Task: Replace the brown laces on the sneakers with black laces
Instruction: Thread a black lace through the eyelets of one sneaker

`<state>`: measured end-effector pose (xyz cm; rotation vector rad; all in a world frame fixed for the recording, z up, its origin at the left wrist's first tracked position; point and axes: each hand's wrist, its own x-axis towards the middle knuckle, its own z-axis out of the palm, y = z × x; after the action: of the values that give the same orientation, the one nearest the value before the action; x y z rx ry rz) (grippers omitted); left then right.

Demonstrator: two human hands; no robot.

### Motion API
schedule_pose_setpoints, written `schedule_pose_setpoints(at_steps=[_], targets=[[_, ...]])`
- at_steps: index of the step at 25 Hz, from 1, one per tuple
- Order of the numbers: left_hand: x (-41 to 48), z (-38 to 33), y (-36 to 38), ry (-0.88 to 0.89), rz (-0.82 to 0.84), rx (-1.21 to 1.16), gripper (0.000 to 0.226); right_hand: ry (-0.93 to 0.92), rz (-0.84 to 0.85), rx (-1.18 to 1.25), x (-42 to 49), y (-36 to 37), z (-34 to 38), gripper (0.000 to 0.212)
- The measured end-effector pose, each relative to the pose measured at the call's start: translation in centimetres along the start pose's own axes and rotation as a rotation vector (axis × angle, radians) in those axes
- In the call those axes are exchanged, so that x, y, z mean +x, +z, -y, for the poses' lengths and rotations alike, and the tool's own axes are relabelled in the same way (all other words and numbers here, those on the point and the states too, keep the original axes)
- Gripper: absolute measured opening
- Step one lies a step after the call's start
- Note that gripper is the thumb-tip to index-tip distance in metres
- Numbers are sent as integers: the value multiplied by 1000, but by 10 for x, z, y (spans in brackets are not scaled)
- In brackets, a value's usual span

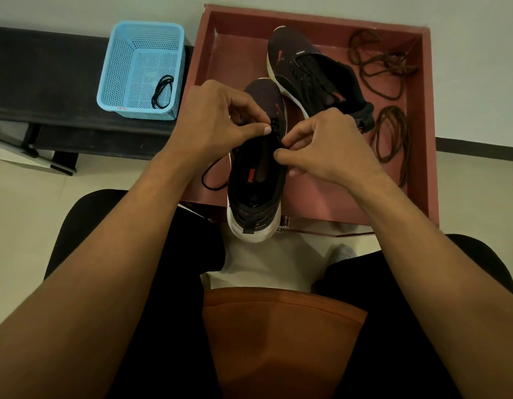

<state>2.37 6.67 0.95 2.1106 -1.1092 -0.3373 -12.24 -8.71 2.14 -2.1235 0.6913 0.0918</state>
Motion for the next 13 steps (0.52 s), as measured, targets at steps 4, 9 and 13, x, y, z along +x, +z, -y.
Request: schedule_pose_setpoints(at_steps=[4,9,13], targets=[[1,6,5,-31,35,49,12,32,-92,92,4,1,-1,17],[3,3,19,-93,-16,179,10,50,-89,154,9,5,-5,26],[3,3,23,-148,-45,166,7,122,-38,330,11,3,-6,19]])
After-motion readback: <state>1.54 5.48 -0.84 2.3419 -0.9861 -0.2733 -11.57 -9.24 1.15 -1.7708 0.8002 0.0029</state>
